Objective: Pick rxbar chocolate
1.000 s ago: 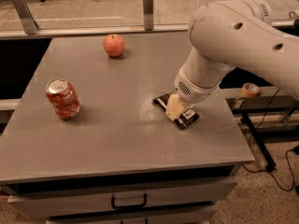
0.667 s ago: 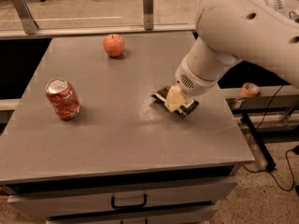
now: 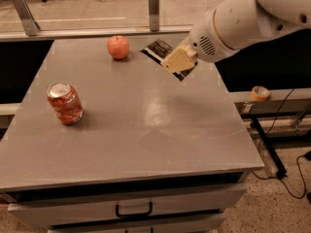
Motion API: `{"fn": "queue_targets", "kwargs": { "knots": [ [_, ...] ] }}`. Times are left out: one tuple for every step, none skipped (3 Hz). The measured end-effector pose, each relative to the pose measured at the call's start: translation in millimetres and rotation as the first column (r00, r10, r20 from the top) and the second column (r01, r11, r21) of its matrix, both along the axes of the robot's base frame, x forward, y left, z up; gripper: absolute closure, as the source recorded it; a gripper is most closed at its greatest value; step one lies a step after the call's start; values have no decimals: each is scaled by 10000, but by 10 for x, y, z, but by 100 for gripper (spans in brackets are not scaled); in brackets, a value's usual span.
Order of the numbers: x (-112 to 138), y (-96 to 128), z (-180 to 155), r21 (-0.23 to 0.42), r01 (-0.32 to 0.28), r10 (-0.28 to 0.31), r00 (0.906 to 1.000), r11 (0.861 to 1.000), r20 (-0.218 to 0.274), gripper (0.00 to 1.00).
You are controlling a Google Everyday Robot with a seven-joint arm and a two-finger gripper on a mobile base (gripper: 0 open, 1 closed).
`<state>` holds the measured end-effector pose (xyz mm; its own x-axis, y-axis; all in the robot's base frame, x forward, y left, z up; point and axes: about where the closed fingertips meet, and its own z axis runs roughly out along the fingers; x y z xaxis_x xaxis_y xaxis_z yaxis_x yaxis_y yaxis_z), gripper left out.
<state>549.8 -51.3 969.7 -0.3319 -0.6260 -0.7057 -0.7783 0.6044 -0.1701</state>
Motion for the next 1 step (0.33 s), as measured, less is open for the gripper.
{"fn": "queue_targets", "kwargs": {
  "knots": [
    [-52, 97, 91, 155, -647, 642, 9974, 9978, 336, 100]
  ]
}}
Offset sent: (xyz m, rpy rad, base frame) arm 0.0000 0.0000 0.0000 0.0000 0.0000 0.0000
